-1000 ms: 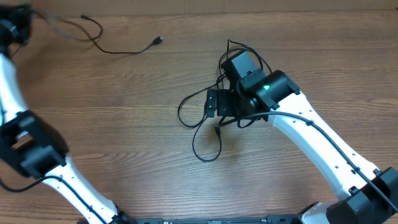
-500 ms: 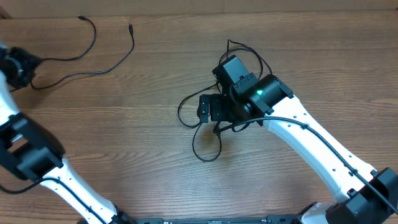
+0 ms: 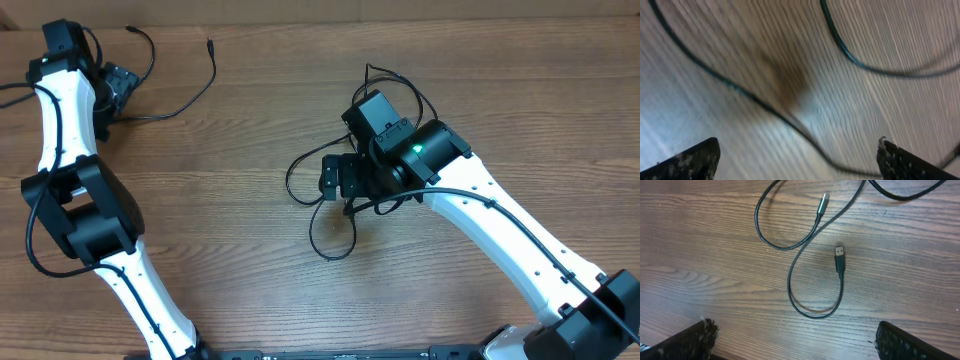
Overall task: Untangle cables
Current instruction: 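Drag the cable end leftward with the left gripper, stretching it out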
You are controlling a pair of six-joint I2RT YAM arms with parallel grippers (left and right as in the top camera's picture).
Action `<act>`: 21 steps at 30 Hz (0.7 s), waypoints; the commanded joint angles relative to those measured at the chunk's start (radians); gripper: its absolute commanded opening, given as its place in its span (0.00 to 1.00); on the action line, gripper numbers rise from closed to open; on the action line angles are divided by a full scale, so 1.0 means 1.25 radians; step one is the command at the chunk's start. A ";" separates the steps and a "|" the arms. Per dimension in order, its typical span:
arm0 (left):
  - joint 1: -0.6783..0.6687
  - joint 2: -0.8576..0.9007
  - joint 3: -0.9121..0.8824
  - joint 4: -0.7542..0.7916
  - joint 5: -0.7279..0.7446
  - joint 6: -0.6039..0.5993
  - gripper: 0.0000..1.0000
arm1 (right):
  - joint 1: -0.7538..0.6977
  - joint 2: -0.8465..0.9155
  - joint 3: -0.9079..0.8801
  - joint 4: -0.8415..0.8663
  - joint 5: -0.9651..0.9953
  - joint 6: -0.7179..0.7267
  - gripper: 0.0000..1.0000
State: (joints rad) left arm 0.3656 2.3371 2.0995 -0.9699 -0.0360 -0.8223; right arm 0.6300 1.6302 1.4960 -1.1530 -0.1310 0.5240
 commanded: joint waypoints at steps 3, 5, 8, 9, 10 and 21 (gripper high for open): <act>0.028 0.091 -0.005 0.031 -0.013 -0.048 1.00 | 0.003 0.002 -0.004 0.007 -0.003 0.006 1.00; 0.031 0.104 -0.005 0.045 -0.012 -0.025 0.94 | 0.003 0.002 -0.004 0.010 -0.003 0.006 1.00; 0.039 0.110 -0.002 0.133 -0.018 0.110 0.34 | 0.003 0.002 -0.004 0.011 -0.003 0.006 1.00; 0.044 0.105 0.004 0.152 -0.018 0.133 0.14 | 0.003 0.002 -0.004 0.011 -0.003 0.006 1.00; 0.052 0.097 0.017 0.165 -0.018 0.146 0.04 | 0.003 0.002 -0.004 0.012 -0.003 0.006 1.00; 0.104 0.089 0.171 0.224 0.049 0.297 0.47 | 0.003 0.002 -0.004 -0.010 -0.004 0.003 1.00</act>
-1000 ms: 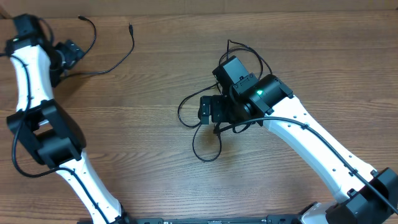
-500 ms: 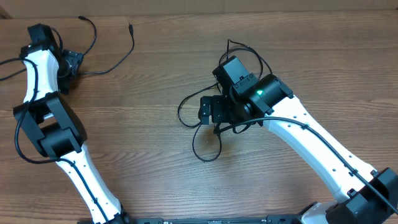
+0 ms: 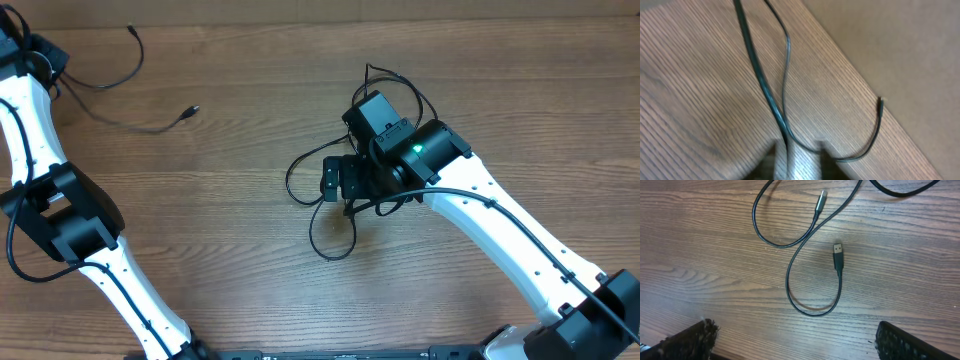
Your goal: Untangle cables
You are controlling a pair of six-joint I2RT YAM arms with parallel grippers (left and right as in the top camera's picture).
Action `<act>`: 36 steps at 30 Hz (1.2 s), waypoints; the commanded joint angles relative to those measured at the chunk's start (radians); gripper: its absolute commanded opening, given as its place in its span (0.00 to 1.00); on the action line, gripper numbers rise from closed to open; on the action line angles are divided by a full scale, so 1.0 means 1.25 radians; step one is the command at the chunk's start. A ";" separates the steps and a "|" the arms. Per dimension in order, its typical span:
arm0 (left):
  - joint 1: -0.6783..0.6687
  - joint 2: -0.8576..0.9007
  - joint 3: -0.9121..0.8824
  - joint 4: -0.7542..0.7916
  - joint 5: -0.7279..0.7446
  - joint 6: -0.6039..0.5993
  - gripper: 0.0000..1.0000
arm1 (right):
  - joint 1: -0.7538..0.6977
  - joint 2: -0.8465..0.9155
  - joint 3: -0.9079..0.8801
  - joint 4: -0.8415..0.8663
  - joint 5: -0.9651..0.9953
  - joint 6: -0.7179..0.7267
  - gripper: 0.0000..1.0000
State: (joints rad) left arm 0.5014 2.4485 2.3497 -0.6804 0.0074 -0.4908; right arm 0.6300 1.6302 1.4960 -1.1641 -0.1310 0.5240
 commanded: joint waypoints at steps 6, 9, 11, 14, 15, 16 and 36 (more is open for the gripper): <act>-0.003 0.005 -0.070 -0.133 0.063 0.042 0.96 | 0.003 0.002 -0.004 -0.007 -0.004 0.003 1.00; -0.003 -0.021 -0.061 -0.233 0.183 0.093 0.99 | 0.003 0.002 -0.004 -0.007 -0.003 0.003 1.00; -0.006 -0.016 -0.062 -0.305 0.133 0.052 1.00 | 0.003 0.002 -0.004 -0.007 -0.003 0.002 1.00; -0.018 -0.010 -0.081 -0.351 -0.018 0.012 1.00 | 0.003 0.002 -0.004 -0.007 -0.003 0.002 1.00; -0.024 -0.010 -0.101 -0.352 -0.077 0.013 1.00 | 0.003 0.002 -0.004 -0.007 -0.003 0.002 1.00; -0.025 -0.010 -0.121 -0.341 -0.100 0.014 1.00 | 0.003 0.002 -0.004 -0.007 -0.003 0.002 1.00; -0.020 0.047 -0.252 0.027 0.263 -0.023 0.04 | 0.003 0.002 -0.004 -0.021 -0.004 0.003 1.00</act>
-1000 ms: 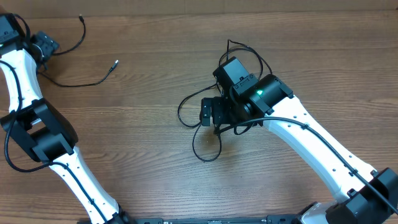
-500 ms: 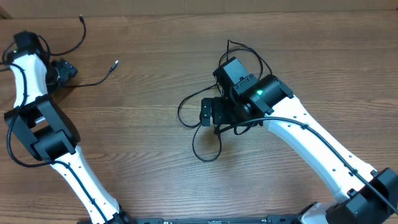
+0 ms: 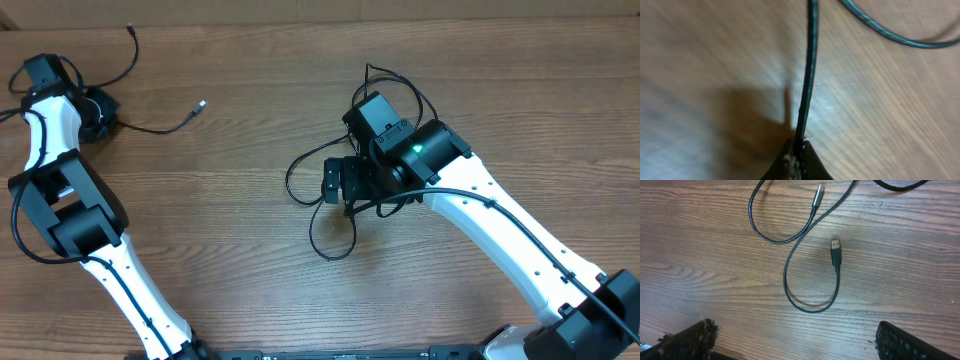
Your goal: Untangle cables
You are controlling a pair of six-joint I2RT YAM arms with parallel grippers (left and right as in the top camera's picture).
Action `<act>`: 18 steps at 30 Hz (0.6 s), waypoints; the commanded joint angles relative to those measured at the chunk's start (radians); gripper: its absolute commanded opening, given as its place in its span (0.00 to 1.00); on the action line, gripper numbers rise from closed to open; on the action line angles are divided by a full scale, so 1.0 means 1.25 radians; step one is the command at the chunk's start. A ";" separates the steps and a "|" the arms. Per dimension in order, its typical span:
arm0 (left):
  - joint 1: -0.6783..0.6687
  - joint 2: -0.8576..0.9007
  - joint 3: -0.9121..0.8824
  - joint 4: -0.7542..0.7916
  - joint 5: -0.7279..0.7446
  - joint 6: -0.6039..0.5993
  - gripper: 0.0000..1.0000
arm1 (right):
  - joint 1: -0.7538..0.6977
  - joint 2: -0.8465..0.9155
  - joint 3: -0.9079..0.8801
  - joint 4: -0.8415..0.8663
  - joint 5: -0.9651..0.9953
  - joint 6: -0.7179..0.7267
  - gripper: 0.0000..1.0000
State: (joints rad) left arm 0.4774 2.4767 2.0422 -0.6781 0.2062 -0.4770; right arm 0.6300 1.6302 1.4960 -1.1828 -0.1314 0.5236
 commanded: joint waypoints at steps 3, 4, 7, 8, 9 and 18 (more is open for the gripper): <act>0.034 0.024 0.086 0.115 0.269 -0.180 0.04 | 0.003 0.002 -0.004 -0.028 -0.004 0.004 1.00; 0.048 0.024 0.128 0.167 0.335 -0.253 0.04 | 0.003 0.002 -0.004 -0.031 -0.004 0.003 1.00; 0.075 0.024 0.198 0.287 0.434 -0.366 0.04 | 0.003 0.002 -0.004 -0.033 -0.003 0.003 1.00; 0.082 0.024 0.212 0.304 0.439 -0.370 0.05 | 0.003 0.002 -0.004 -0.032 -0.003 0.003 1.00; 0.086 0.024 0.215 0.300 0.437 -0.368 0.36 | 0.003 0.002 -0.004 -0.030 -0.003 0.003 1.00; 0.043 0.026 0.201 -0.097 0.257 0.081 1.00 | 0.003 0.002 -0.004 -0.013 0.000 0.004 1.00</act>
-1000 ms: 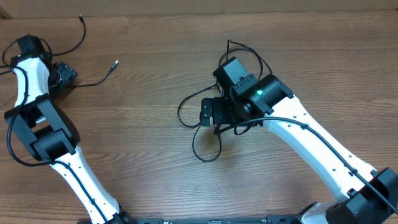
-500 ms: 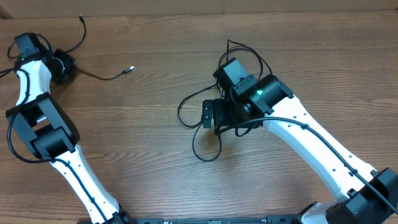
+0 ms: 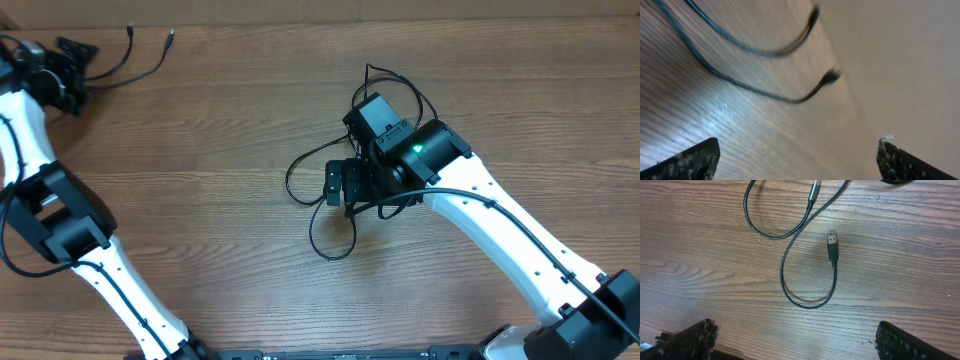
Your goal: Untangle cables
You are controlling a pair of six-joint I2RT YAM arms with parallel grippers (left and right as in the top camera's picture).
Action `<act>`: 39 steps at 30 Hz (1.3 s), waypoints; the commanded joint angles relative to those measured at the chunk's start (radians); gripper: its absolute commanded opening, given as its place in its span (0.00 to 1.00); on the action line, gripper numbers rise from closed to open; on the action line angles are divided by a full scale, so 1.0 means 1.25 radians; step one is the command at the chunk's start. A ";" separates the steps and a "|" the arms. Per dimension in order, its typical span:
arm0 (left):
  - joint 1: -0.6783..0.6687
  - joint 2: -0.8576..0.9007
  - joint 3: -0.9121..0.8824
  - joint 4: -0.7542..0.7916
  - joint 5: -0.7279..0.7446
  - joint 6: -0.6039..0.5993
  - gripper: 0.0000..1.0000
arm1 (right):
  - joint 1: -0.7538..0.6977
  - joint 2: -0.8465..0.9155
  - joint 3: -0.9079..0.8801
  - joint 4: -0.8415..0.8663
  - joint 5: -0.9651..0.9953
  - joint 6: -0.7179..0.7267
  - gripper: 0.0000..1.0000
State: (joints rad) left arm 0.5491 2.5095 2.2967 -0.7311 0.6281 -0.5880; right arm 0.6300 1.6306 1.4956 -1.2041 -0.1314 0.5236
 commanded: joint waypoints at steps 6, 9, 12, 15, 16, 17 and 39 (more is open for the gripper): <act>-0.034 -0.087 -0.001 -0.208 0.008 0.247 0.99 | -0.102 0.002 -0.003 -0.004 0.042 0.072 1.00; -0.103 -0.123 -0.001 -0.274 0.205 0.389 1.00 | -0.241 0.002 -0.003 -0.020 0.042 0.072 1.00; -0.211 -0.124 -0.002 -0.312 0.225 0.457 1.00 | -0.353 0.002 -0.003 -0.031 0.068 0.035 1.00; -0.439 -0.124 -0.002 -0.305 0.027 0.473 1.00 | -0.472 0.002 -0.003 -0.085 0.104 -0.043 1.00; -0.491 -0.124 -0.002 -0.294 -0.011 0.473 1.00 | -0.492 0.002 -0.003 -0.098 0.104 -0.043 1.00; -0.525 -0.124 -0.002 -0.284 -0.035 0.469 1.00 | -0.501 0.002 -0.003 -0.104 0.105 -0.043 1.00; -0.845 -0.060 -0.005 -0.105 -0.376 0.215 0.66 | -0.574 0.002 -0.003 -0.148 0.125 -0.253 1.00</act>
State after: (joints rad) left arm -0.4934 2.3837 2.2951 -0.8631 0.1600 -0.3027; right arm -0.0849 1.6321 1.4940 -1.3949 0.0154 0.2119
